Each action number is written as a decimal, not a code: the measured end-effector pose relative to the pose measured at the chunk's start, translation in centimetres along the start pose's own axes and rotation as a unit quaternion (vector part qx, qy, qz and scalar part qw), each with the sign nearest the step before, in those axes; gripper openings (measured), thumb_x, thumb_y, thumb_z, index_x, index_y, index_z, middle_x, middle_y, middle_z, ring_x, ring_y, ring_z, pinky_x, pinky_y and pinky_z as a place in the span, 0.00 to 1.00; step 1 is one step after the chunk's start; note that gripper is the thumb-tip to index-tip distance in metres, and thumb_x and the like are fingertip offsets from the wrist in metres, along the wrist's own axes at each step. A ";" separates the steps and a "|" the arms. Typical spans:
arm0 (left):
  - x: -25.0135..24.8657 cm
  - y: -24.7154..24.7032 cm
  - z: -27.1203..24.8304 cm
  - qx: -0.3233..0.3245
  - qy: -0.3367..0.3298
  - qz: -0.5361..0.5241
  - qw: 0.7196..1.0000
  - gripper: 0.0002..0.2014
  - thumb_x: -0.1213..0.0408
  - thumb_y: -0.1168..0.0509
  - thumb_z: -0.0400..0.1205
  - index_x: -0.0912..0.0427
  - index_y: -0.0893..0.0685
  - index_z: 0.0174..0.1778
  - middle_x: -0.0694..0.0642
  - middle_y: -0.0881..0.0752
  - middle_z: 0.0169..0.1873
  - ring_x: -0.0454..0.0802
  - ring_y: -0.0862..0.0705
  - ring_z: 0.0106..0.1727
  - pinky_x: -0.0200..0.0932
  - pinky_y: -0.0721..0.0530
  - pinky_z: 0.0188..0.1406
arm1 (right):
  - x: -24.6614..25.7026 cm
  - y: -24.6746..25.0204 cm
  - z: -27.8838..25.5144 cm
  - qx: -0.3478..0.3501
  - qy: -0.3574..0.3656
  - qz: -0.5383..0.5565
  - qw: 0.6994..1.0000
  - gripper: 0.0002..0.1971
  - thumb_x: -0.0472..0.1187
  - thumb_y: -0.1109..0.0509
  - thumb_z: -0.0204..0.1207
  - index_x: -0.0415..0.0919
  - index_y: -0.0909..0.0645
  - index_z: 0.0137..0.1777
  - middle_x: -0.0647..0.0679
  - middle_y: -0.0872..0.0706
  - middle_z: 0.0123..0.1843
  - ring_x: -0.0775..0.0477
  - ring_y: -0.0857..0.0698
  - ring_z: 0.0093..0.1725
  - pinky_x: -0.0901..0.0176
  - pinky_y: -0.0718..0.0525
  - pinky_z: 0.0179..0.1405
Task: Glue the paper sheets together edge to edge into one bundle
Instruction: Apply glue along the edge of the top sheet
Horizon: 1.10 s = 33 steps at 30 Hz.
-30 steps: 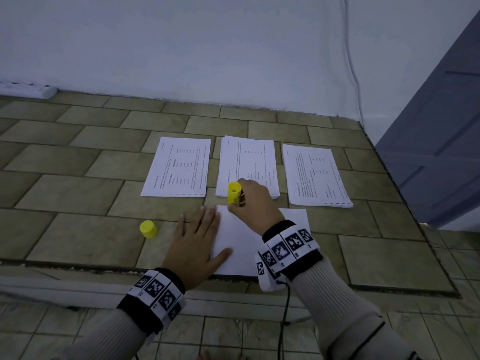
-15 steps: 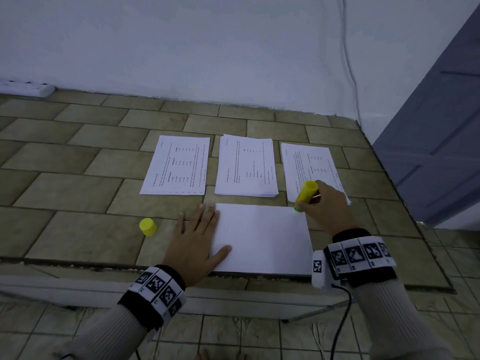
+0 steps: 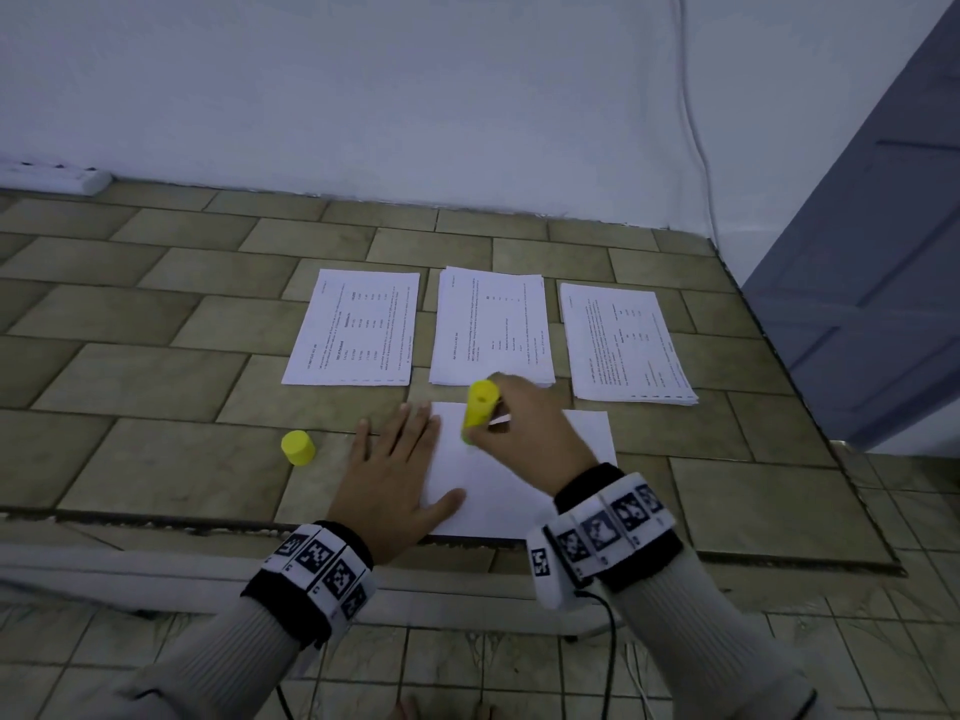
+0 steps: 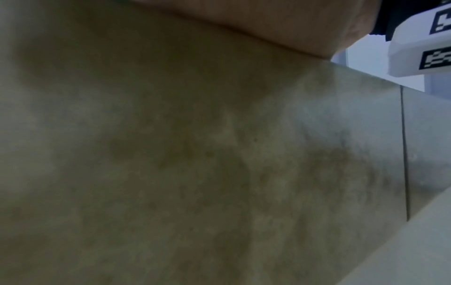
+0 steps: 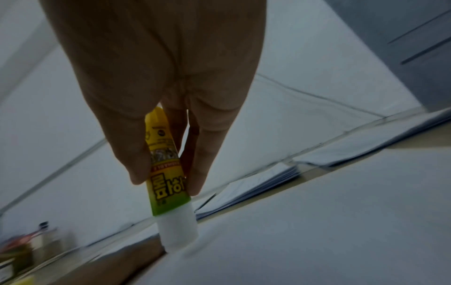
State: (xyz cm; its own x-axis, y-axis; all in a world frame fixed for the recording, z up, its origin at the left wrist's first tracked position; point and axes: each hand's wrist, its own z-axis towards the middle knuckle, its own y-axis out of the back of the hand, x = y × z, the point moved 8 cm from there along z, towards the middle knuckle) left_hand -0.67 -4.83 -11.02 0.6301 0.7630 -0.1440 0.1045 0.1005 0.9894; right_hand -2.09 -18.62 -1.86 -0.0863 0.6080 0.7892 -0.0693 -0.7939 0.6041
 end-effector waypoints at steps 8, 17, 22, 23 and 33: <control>-0.4 0.6 -0.1 0.016 0.008 0.003 1.000 0.59 0.16 0.72 0.67 0.55 0.54 0.87 0.51 0.56 0.86 0.47 0.64 0.84 0.66 0.63 0.81 | 0.8 -3.0 0.6 0.029 0.014 -0.055 0.998 0.09 0.36 0.26 0.71 0.41 0.22 0.47 0.42 0.18 0.47 0.43 0.17 0.48 0.42 0.15 0.50; 0.0 0.2 -0.1 0.048 0.026 0.021 0.998 0.62 0.16 0.77 0.62 0.56 0.58 0.86 0.52 0.61 0.85 0.45 0.69 0.82 0.65 0.65 0.82 | -3.1 4.1 -2.9 -0.053 -0.012 -0.046 0.997 0.05 0.33 0.30 0.75 0.34 0.22 0.40 0.39 0.16 0.39 0.42 0.15 0.40 0.47 0.12 0.42; -0.1 0.2 -0.2 0.058 0.027 0.024 0.998 0.66 0.14 0.77 0.58 0.57 0.60 0.86 0.51 0.64 0.85 0.44 0.70 0.81 0.65 0.65 0.82 | -6.5 8.5 -5.1 -0.085 -0.065 -0.070 0.992 0.05 0.33 0.26 0.74 0.34 0.21 0.41 0.41 0.14 0.40 0.44 0.14 0.42 0.61 0.15 0.42; -0.1 0.2 -0.1 0.058 0.027 0.023 0.998 0.67 0.13 0.76 0.57 0.58 0.59 0.86 0.51 0.63 0.85 0.45 0.69 0.82 0.65 0.65 0.82 | -7.2 9.1 -5.4 -0.088 -0.073 -0.075 0.991 0.06 0.33 0.25 0.72 0.35 0.21 0.42 0.42 0.14 0.40 0.45 0.14 0.42 0.62 0.15 0.42; 0.1 0.1 -0.2 0.054 0.028 -0.001 0.998 0.69 0.11 0.71 0.56 0.59 0.65 0.85 0.52 0.67 0.84 0.45 0.71 0.82 0.65 0.65 0.82 | -2.7 5.8 -5.5 -0.061 0.003 0.024 0.998 0.07 0.32 0.22 0.69 0.37 0.18 0.42 0.47 0.11 0.43 0.52 0.11 0.43 0.60 0.11 0.45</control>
State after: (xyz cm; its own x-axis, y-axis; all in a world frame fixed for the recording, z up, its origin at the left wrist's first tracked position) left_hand -0.78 -4.64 -10.96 0.5856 0.7980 -0.1422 0.1910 0.0346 0.9810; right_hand -7.77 -24.84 -1.12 -0.0974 0.5696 0.8161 -0.1857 -0.8160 0.5474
